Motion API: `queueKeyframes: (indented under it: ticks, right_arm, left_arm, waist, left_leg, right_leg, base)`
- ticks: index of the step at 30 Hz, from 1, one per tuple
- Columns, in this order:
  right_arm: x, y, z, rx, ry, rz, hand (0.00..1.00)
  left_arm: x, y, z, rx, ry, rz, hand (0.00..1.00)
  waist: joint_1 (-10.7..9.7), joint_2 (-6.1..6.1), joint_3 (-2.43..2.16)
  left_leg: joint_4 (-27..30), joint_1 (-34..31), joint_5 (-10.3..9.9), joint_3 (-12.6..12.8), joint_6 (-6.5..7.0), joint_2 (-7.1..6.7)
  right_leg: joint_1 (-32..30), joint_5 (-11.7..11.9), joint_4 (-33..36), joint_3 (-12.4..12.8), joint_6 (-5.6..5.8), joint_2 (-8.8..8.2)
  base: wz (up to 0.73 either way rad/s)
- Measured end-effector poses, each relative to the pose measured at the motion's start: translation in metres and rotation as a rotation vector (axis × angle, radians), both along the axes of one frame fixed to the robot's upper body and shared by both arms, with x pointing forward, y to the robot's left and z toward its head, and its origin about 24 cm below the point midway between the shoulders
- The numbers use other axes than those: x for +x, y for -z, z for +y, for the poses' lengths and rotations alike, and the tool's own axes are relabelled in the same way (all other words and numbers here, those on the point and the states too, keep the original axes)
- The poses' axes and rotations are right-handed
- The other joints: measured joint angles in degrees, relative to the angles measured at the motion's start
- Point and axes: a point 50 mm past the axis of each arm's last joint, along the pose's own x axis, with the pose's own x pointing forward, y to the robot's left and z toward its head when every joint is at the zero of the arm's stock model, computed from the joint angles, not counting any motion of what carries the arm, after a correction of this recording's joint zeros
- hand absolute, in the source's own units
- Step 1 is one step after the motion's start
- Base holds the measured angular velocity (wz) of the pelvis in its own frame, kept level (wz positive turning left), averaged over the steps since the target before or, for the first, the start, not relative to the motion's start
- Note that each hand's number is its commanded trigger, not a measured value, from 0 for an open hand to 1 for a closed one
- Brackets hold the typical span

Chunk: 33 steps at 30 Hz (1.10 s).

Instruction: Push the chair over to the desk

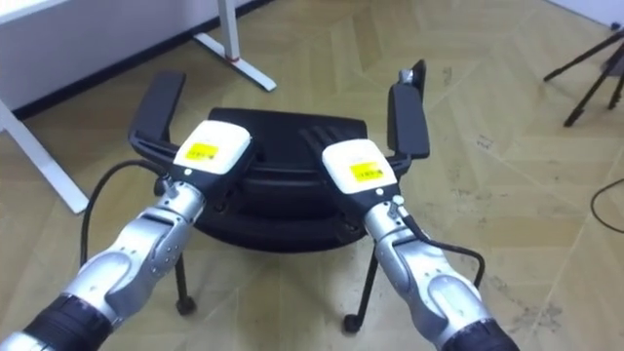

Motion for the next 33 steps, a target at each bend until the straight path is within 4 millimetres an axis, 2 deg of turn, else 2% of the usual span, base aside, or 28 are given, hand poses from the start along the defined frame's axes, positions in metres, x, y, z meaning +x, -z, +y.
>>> queueKeyframes:
  ticks: [9,14,23,24,25,27,30,32,33]
  right_arm:
    - [-0.001,0.005,-0.003,0.019,0.03,-0.022,1.0]
    - [0.002,0.009,-0.006,0.022,0.054,-0.031,1.0]
    - [-0.002,0.013,-0.006,0.027,0.046,-0.021,1.0]
    - [-0.002,0.013,-0.006,0.026,0.044,-0.019,1.0]
    - [-0.002,0.013,-0.005,0.027,0.041,-0.017,1.0]
    - [-0.003,0.014,-0.003,0.031,0.04,-0.008,1.0]
    - [-0.006,0.017,-0.003,0.038,0.041,0.008,1.0]
    - [-0.008,0.019,-0.003,0.035,0.03,0.019,1.0]
    - [-0.009,0.02,-0.003,0.033,0.027,0.022,1.0]
  left_arm:
    - [-0.002,0.003,-0.003,-0.01,0.004,0.012,1.0]
    - [-0.009,0.008,-0.007,-0.021,0.032,0.029,1.0]
    - [-0.012,0.012,-0.006,-0.025,0.039,0.038,1.0]
    - [-0.012,0.012,-0.006,-0.024,0.04,0.035,1.0]
    - [-0.012,0.012,-0.005,-0.017,0.042,0.03,1.0]
    - [-0.012,0.012,-0.003,-0.012,0.045,0.031,1.0]
    - [-0.013,0.015,0.0,-0.008,0.052,0.054,1.0]
    - [-0.013,0.018,0.002,-0.008,0.055,0.068,1.0]
    - [-0.014,0.019,0.002,-0.009,0.056,0.072,1.0]
  waist:
    - [0.5,0.43,-0.11]
    - [0.5,1.44,-0.73]
    - [0.6,1.13,-0.66]
    - [0.6,1.03,-0.6]
    - [0.6,0.52,-0.28]
    - [1.2,-0.48,0.19]
    - [1.2,-1.35,0.28]
    - [0.6,-1.46,0.31]
    - [0.6,-1.37,0.41]
  left_leg:
    - [0.1,0.2,0.0,0.0,0.0,0.03]
    - [0.2,0.4,0.0,-0.1,0.0,0.34]
    - [0.2,1.3,0.0,-0.1,0.0,0.37]
    - [0.3,1.3,0.0,-0.1,0.0,0.37]
    - [1.1,1.1,0.0,-0.1,-0.01,0.37]
    - [3.8,0.3,-0.2,0.1,-0.34,0.37]
    - [13.4,-3.9,-1.3,0.4,-1.28,0.79]
    - [25.4,-9.1,-1.1,0.6,-1.01,2.02]
    - [29.1,-10.7,-0.7,0.6,-0.54,2.63]
  right_leg:
    - [0.4,0.0,0.0,-0.2,-0.02,-0.02]
    - [1.0,0.0,0.0,-1.0,-0.01,0.03]
    - [2.0,-0.5,0.3,-1.3,-0.1,-0.11]
    - [2.0,-0.6,0.5,-1.4,-0.17,-0.14]
    - [2.0,-0.9,1.1,-1.6,-0.32,-0.22]
    - [1.8,-1.9,2.7,-2.0,-0.73,-0.49]
    - [1.7,-4.3,5.5,-3.8,-1.74,-1.1]
    - [1.7,-6.7,8.0,-5.5,-2.82,-1.08]
    - [1.9,-7.5,8.9,-5.6,-3.14,-0.99]
  base:
    - [0.01]
    - [0.09]
    - [0.02]
    - [0.07]
    - [0.07]
    - [0.07]
    - [0.23]
    - [0.39]
    - [0.36]
